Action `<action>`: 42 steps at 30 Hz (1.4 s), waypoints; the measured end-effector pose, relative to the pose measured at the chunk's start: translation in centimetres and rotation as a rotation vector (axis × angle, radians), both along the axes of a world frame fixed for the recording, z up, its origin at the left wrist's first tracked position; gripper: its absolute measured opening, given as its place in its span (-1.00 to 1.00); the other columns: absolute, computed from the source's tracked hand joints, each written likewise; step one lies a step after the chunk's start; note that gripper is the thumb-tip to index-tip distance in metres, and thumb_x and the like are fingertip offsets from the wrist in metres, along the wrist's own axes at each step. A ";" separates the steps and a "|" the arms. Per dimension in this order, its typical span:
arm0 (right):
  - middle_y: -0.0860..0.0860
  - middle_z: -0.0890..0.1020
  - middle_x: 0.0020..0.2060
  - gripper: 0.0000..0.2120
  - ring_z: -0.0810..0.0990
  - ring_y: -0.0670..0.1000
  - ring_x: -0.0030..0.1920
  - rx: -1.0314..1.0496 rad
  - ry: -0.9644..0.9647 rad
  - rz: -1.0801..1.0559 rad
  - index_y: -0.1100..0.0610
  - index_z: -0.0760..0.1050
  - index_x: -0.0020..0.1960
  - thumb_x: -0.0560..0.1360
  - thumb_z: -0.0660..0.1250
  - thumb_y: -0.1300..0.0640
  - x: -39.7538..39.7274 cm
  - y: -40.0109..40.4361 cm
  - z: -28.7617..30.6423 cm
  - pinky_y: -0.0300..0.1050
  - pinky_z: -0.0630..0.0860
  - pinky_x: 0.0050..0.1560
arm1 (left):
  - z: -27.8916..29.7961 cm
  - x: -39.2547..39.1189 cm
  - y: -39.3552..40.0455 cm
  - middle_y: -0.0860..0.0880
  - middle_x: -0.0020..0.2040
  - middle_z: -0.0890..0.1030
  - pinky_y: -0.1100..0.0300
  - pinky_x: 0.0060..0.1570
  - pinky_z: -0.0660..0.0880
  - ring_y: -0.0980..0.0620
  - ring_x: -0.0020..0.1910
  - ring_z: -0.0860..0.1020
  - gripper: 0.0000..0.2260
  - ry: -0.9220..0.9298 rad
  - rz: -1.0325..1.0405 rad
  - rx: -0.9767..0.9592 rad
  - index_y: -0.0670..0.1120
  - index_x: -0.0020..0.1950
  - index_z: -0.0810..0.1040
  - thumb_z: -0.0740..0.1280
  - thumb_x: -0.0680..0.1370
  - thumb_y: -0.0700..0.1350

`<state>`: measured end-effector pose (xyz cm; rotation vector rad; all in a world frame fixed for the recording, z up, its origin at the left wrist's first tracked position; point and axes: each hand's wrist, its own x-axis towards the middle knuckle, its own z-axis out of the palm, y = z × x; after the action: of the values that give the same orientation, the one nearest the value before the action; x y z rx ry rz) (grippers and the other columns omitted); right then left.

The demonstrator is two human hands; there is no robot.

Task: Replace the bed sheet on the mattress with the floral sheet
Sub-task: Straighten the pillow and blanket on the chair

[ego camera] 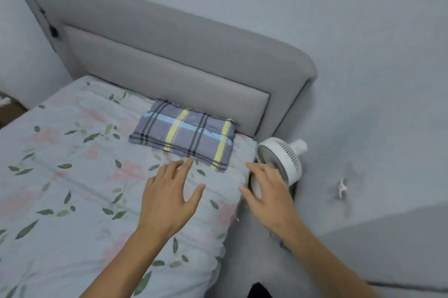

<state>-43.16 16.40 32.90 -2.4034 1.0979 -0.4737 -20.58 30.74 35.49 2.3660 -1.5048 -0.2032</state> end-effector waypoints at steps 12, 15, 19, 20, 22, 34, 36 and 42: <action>-0.13 0.48 0.28 -0.56 0.49 -0.04 0.30 -0.028 -0.055 -0.875 -0.02 0.46 0.42 0.62 0.23 -0.19 -35.6 24.2 4.4 -0.09 0.47 0.33 | 2.3 -35.2 1.3 0.08 0.31 0.52 0.03 0.10 0.55 0.01 0.24 0.53 -0.49 0.216 -0.988 -0.042 0.05 0.51 0.43 0.20 0.61 0.23; -0.18 0.44 0.30 -0.51 0.44 -0.12 0.32 0.043 -0.089 -1.103 -0.07 0.41 0.47 0.61 0.16 -0.25 -41.5 33.7 4.8 -0.24 0.37 0.37 | 2.3 -44.2 5.5 0.07 0.32 0.52 0.06 0.15 0.53 0.02 0.24 0.53 -0.49 0.297 -1.224 -0.009 0.05 0.54 0.40 0.20 0.63 0.21; -0.22 0.43 0.28 -0.53 0.44 -0.13 0.30 0.076 -0.114 -1.405 -0.12 0.39 0.47 0.61 0.18 -0.21 -45.9 46.3 4.7 -0.18 0.43 0.30 | 1.0 -53.6 12.7 0.09 0.37 0.48 0.08 0.23 0.51 0.05 0.31 0.49 -0.47 0.363 -1.537 0.059 0.07 0.58 0.34 0.17 0.65 0.24; -0.24 0.43 0.28 -0.55 0.43 -0.15 0.31 0.073 -0.156 -1.484 -0.13 0.39 0.47 0.61 0.22 -0.18 -46.5 49.5 4.4 -0.17 0.42 0.31 | 0.7 -55.6 14.7 0.11 0.37 0.47 0.08 0.23 0.52 0.07 0.31 0.48 -0.47 0.382 -1.605 0.086 0.08 0.58 0.32 0.16 0.65 0.24; -0.28 0.44 0.29 -0.58 0.42 -0.17 0.36 0.065 -0.279 -1.649 -0.17 0.40 0.45 0.61 0.28 -0.13 -47.2 56.0 3.5 -0.14 0.41 0.35 | 0.4 -59.0 19.3 0.12 0.34 0.46 0.09 0.20 0.53 0.08 0.30 0.47 -0.47 0.414 -1.720 0.105 0.09 0.59 0.31 0.16 0.64 0.24; -0.23 0.43 0.35 -0.55 0.40 -0.16 0.40 0.023 -0.474 -1.995 -0.15 0.42 0.44 0.59 0.24 -0.24 -51.9 86.4 0.4 -0.10 0.40 0.40 | -0.7 -71.7 50.2 0.18 0.25 0.48 0.20 0.08 0.50 0.14 0.20 0.50 -0.51 0.390 -2.015 0.229 0.11 0.53 0.34 0.19 0.63 0.24; -0.29 0.41 0.34 -0.61 0.39 -0.19 0.38 0.022 -0.452 -2.025 -0.25 0.39 0.40 0.59 0.24 -0.23 -52.8 91.2 0.5 -0.18 0.38 0.37 | -0.4 -73.3 53.9 0.19 0.21 0.48 0.15 0.03 0.53 0.13 0.15 0.52 -0.53 0.355 -2.070 0.256 0.13 0.51 0.35 0.21 0.62 0.24; -0.26 0.40 0.32 -0.57 0.38 -0.19 0.36 0.031 -0.546 -2.145 -0.21 0.39 0.40 0.58 0.24 -0.28 -56.6 98.1 -1.5 -0.13 0.43 0.33 | -1.3 -78.9 57.2 0.19 0.24 0.49 0.09 0.01 0.55 0.11 0.14 0.53 -0.53 0.211 -2.133 0.232 0.15 0.52 0.35 0.21 0.62 0.24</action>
<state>-99.73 114.47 31.37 -0.0136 2.6961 -1.4023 -99.48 87.96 34.19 -0.1847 -3.0258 -0.9494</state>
